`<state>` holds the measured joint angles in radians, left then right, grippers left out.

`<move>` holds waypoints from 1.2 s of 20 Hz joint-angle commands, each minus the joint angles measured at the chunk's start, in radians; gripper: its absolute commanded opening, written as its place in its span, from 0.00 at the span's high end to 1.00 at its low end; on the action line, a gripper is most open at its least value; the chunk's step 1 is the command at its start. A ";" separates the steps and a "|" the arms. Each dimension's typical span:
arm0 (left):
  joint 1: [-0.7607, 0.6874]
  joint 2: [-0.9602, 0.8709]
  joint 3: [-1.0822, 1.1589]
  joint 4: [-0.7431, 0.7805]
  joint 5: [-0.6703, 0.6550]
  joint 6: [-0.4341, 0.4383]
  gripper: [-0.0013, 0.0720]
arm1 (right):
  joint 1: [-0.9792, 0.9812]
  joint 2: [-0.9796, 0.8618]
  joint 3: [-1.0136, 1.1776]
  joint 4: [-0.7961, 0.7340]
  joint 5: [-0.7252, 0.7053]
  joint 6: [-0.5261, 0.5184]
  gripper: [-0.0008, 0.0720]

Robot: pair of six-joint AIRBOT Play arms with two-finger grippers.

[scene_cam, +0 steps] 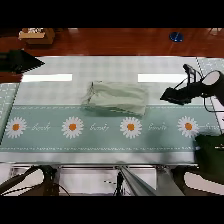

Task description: Fold the shirts.

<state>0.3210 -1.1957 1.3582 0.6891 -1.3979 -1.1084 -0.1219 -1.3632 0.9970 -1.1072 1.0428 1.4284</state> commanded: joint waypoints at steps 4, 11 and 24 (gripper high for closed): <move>0.001 0.000 -0.011 0.008 -0.010 -0.003 0.45 | 0.087 -0.176 -0.113 0.520 -0.222 -0.152 0.19; 0.000 0.000 -0.011 0.008 -0.010 -0.004 0.46 | 0.216 -0.192 -0.024 0.669 -0.099 -0.358 0.95; -0.127 -0.003 -0.011 0.012 -0.009 -0.029 0.46 | -0.340 0.528 0.321 -0.444 0.527 0.073 0.95</move>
<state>0.2310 -1.1976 1.3476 0.6998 -1.4082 -1.1366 -0.2977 -0.9554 1.2778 -1.2343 1.3720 1.4582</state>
